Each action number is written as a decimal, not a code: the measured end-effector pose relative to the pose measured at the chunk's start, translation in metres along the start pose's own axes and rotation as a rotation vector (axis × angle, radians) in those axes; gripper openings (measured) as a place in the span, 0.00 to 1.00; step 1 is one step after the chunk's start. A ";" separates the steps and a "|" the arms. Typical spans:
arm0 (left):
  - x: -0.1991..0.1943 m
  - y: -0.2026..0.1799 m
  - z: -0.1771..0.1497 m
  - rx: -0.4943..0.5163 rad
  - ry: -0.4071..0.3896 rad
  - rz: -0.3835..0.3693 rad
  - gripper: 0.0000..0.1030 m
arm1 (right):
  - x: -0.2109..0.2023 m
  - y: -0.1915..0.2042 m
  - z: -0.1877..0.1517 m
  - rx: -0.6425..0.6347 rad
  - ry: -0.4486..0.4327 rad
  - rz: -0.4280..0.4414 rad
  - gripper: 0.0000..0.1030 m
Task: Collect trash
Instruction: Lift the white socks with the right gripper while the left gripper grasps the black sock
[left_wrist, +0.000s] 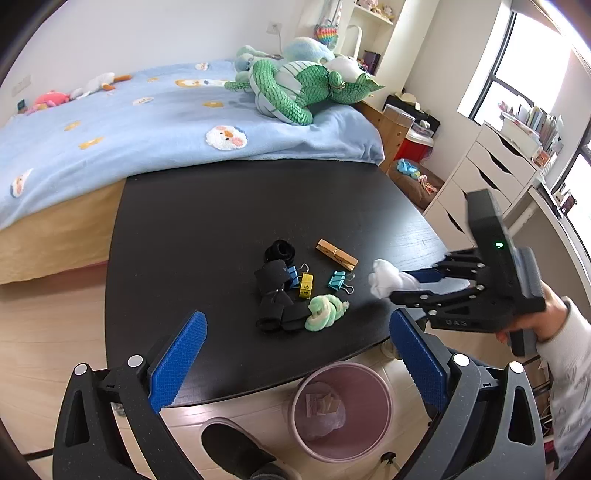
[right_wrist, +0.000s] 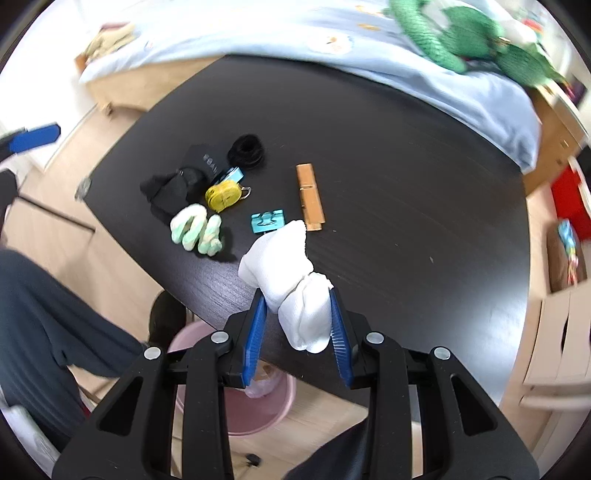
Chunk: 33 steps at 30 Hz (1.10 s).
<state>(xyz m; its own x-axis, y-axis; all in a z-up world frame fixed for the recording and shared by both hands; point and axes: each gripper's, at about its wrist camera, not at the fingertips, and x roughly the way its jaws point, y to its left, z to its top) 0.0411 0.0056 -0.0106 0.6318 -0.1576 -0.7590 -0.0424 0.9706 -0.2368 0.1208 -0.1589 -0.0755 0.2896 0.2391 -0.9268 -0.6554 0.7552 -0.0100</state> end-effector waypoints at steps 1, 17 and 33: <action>0.002 0.001 0.002 -0.003 0.003 0.002 0.93 | -0.003 -0.001 -0.001 0.027 -0.011 0.007 0.33; 0.084 0.028 0.038 -0.118 0.248 0.025 0.93 | -0.026 -0.020 -0.005 0.197 -0.058 0.002 0.33; 0.147 0.043 0.030 -0.195 0.413 0.121 0.93 | -0.025 -0.027 -0.011 0.225 -0.064 -0.005 0.35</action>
<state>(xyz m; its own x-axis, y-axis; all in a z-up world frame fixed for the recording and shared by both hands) 0.1555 0.0299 -0.1141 0.2547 -0.1432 -0.9564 -0.2659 0.9405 -0.2116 0.1235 -0.1920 -0.0559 0.3411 0.2674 -0.9012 -0.4836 0.8720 0.0757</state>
